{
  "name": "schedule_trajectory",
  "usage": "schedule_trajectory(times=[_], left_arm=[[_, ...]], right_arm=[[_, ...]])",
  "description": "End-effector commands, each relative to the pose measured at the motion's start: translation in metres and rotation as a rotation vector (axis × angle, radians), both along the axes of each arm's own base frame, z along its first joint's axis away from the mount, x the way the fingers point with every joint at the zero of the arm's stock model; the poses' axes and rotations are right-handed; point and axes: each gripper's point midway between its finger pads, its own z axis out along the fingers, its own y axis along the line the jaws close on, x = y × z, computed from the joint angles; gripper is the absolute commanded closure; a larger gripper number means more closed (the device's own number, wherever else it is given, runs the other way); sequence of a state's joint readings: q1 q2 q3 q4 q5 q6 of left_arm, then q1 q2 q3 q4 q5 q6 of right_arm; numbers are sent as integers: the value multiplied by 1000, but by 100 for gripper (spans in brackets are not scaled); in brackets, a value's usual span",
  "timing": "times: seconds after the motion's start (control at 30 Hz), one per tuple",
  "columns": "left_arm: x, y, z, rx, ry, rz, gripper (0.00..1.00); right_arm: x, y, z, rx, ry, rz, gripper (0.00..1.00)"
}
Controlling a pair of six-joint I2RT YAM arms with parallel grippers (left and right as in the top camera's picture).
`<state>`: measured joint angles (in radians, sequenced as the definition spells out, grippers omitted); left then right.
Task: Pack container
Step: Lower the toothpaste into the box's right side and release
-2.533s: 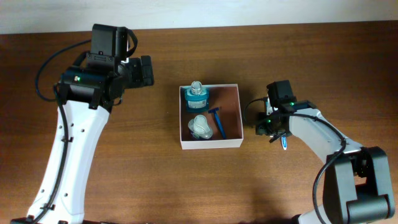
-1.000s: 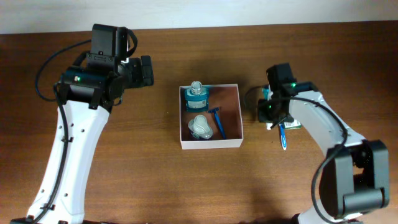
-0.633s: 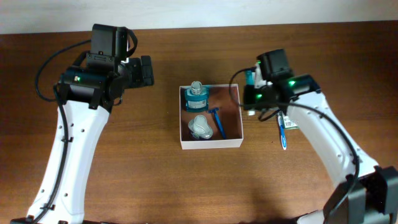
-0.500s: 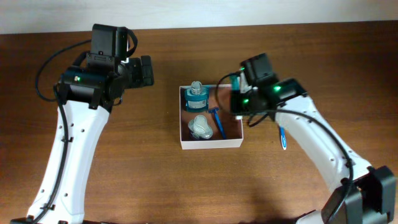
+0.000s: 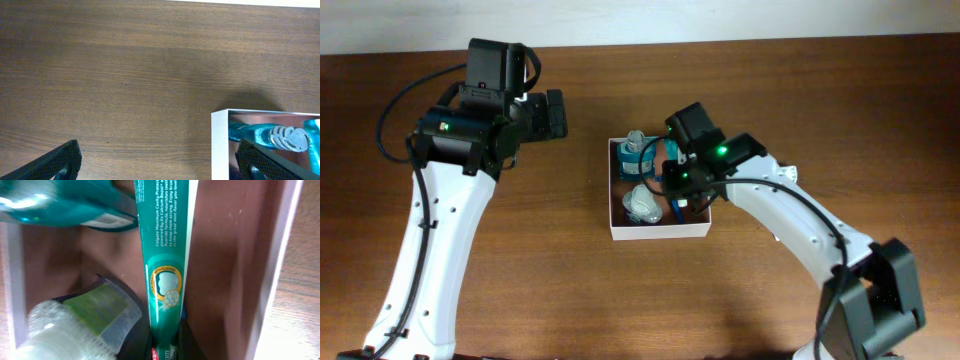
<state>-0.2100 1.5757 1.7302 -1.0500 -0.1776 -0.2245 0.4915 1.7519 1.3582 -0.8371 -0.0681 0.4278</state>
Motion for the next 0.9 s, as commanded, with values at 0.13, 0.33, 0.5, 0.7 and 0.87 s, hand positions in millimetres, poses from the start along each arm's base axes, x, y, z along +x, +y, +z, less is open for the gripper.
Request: schedule_trajectory(times=[0.13,0.33,0.5,0.7,0.87], left_arm=[[1,4,8,17,-22,0,1],[1,4,8,17,-22,0,1],[1,4,8,17,-22,0,1],[1,4,8,17,-22,0,1],[1,4,8,17,-22,0,1]], right_arm=[[3,3,-28,-42,45,-20,92],[5,4,-45,-55,68,-19,92],[6,4,-50,-59,74,-20,91],[6,3,-50,-62,73,-21,87],[6,3,-50,-61,71,-21,87]])
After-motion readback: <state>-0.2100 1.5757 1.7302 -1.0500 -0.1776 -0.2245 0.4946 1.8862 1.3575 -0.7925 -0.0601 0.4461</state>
